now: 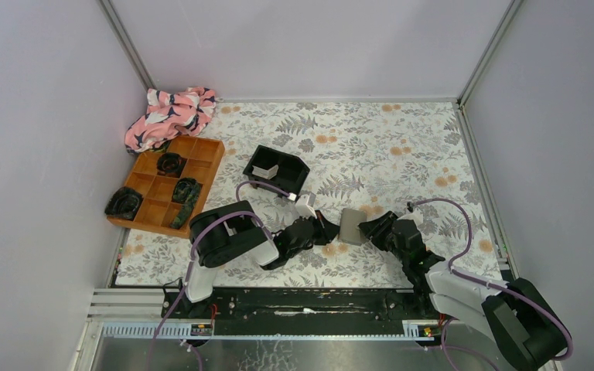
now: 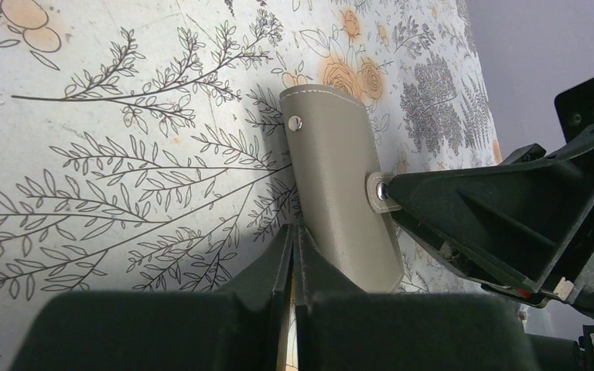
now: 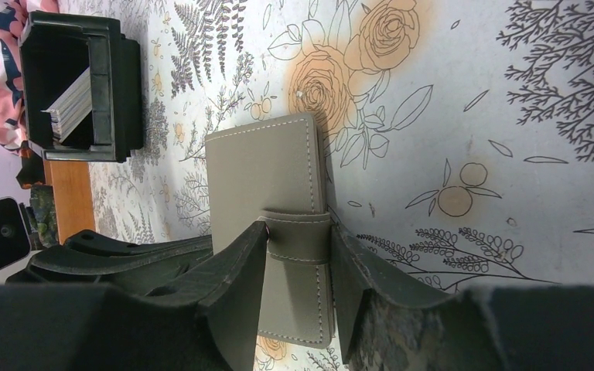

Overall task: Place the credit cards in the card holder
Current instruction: Close the card holder at the center of the board.

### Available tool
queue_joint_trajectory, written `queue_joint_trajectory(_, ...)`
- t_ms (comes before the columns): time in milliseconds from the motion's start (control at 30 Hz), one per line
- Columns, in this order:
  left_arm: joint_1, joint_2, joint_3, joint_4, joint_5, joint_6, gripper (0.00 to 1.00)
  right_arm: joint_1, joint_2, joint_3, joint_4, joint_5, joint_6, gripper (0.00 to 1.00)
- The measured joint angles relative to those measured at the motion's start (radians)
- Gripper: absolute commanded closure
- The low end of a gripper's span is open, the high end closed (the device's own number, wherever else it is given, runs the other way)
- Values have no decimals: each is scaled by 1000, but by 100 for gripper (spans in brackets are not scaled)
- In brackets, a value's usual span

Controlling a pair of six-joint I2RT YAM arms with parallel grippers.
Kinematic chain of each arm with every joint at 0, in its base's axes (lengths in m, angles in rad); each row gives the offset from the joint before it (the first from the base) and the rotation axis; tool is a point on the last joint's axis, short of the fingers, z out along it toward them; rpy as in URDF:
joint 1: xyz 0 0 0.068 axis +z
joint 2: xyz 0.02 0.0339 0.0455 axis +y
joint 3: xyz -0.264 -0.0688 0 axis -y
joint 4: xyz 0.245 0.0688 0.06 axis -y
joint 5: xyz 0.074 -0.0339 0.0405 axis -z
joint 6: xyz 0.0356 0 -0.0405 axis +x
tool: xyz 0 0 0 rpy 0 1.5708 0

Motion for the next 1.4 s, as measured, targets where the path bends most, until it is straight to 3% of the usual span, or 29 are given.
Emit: queue_joint_trajectory(1400, 1, 4, 4, 3, 1, 0, 95, -3, 106, 46, 24, 6, -17, 63)
